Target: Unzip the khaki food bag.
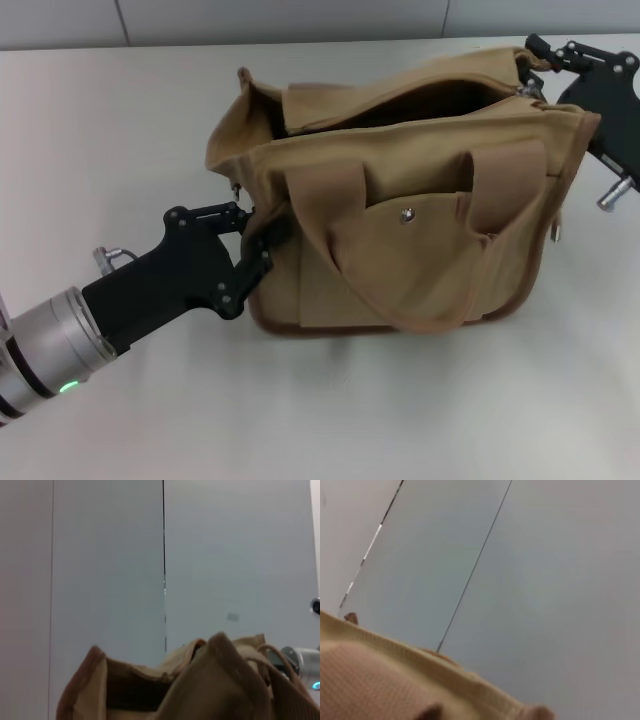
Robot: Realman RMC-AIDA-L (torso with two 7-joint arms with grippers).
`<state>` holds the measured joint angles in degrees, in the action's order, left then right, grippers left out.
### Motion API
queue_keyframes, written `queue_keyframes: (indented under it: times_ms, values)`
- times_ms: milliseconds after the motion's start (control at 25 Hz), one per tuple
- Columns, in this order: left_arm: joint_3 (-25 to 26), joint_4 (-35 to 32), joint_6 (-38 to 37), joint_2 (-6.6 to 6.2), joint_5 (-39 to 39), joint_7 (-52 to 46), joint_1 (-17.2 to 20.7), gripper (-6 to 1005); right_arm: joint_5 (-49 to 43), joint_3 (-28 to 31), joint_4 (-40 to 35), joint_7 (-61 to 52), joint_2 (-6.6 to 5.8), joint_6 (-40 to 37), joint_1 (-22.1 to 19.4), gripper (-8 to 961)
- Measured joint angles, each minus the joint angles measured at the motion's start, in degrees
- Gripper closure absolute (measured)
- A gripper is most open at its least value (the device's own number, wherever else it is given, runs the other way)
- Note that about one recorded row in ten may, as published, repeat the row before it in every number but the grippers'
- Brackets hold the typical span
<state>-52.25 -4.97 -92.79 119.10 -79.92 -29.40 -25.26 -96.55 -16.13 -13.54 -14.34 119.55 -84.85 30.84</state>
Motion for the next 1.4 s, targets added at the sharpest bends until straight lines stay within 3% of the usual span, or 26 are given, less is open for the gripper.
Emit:
queue_keyframes:
  times_ms: [160,240,440,600,680,720,800,880,1000,1120,1200,1240,1400]
  values:
    - [-0.04,-0.19,0.14,-0.18,-0.12,0.02,0.99,801,0.11,0.04,0.04,0.60,-0.08,-0.29,-2.54,759]
    - [-0.03,-0.90,-0.06,-0.30,-0.09,-0.03,1.73,800,0.13,-0.10,-0.26,-0.09,-0.24,-1.25,-4.50,695]
    - [0.07,-2.84,-1.55,-0.48,-0.03,-0.50,3.69,591,0.40,0.92,-0.88,-0.57,-0.32,-3.36,-9.74,528]
    - [0.57,-5.57,-4.80,-0.68,0.10,-1.09,6.64,431,5.27,5.30,0.03,-2.53,-0.28,-5.66,-13.35,370]
    - [0.69,-8.05,-7.09,-0.86,0.14,-2.98,8.20,352,7.83,7.10,0.28,-7.40,-0.28,-8.92,-15.20,290]
    - [0.68,-10.73,-9.87,-1.05,0.12,-5.67,9.39,314,8.94,7.62,-0.41,-15.43,-0.39,-13.26,-16.79,249]
    - [0.68,-10.73,-9.87,-1.05,0.12,-5.67,9.39,236,8.79,7.29,-1.45,-20.02,-0.50,-16.05,-17.45,167]
    - [-0.32,-14.74,-15.30,-1.75,-0.80,-11.28,10.56,159,6.57,5.41,-4.84,-27.92,-0.65,-22.04,-18.52,124]
    - [-1.66,-16.37,-18.08,-2.29,-2.17,-14.29,10.28,158,-0.75,0.47,-10.61,-34.14,-0.65,-30.74,-18.88,117]
    - [-8.81,-19.74,-19.21,-2.35,-7.25,-19.71,7.88,158,-12.73,-6.43,-15.34,-36.46,-0.65,-36.43,-17.44,109]
    - [-9.94,-19.95,-18.73,-2.15,-8.72,-20.17,7.22,158,-15.59,-7.87,-15.90,-36.63,-0.65,-36.41,-16.82,105]
    - [-10.81,-19.84,-16.92,-1.48,-12.04,-20.67,5.96,158,-18.52,-8.75,-16.06,-36.83,-0.61,-35.79,-16.17,102]
    - [-10.43,-19.95,-12.90,-0.91,-13.38,-20.89,6.22,158,-26.31,-9.77,-15.55,-38.77,-0.34,-29.97,-13.43,100]
